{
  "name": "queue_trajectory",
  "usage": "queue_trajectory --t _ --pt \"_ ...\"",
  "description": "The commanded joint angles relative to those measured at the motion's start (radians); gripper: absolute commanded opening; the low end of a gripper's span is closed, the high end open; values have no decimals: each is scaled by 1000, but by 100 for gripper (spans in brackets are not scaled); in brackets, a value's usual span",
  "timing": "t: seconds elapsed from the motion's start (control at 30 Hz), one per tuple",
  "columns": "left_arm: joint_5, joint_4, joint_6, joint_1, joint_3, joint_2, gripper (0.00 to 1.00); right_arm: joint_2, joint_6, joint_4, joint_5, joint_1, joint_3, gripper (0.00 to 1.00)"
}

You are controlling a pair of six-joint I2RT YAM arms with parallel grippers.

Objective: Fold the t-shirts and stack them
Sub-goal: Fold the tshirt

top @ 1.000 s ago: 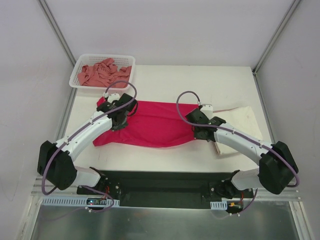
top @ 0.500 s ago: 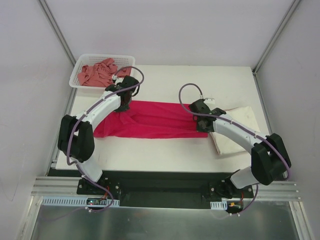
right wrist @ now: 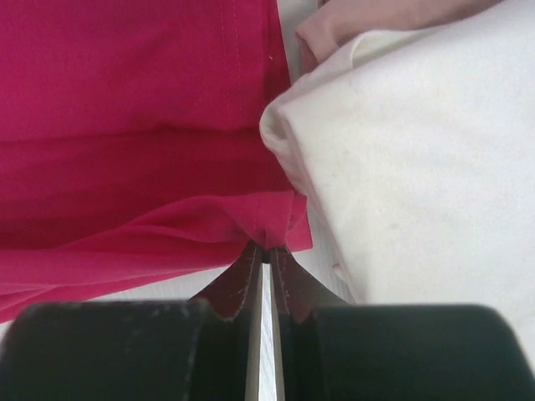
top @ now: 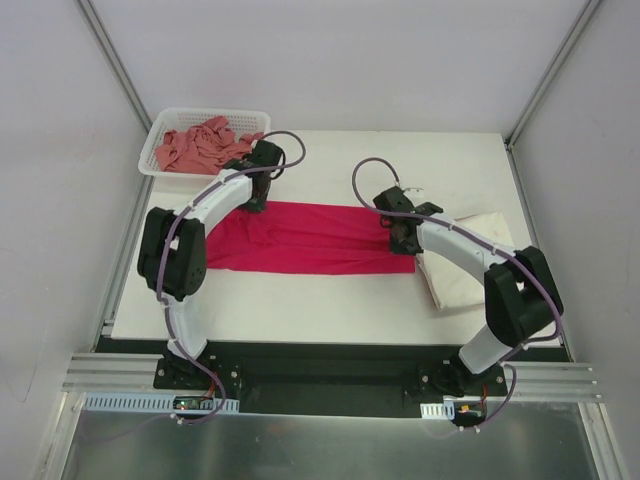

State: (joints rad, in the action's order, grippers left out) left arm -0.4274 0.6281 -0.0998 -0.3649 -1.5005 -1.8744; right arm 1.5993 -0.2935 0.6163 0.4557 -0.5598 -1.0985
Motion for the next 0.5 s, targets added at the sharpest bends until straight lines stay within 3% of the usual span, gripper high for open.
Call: queue_trajectory --t 0.0,0.1,0.2,0.23,0.3,0.33,0.4,0.47 --pt "1 -10 112 6 -72 -77 19 45 25 36 6 24 -72 7" --pt "13 -8 117 4 -101 -88 21 60 33 49 11 29 -96 8" --pt "19 -10 106 4 -112 -65 44 68 34 60 11 28 -104 19" --pt "21 -10 101 4 -113 -57 57 62 36 65 6 29 -106 24" --pt "39 -5 66 4 -93 -14 69 51 36 63 -6 28 -103 36" --pt "53 -5 33 4 -81 7 75 47 40 60 -27 26 -98 49" --pt "122 -4 -12 3 -16 82 94 24 62 53 -49 14 -89 54" --pt "171 -7 -93 3 44 171 99 8 105 11 -106 -3 -72 63"
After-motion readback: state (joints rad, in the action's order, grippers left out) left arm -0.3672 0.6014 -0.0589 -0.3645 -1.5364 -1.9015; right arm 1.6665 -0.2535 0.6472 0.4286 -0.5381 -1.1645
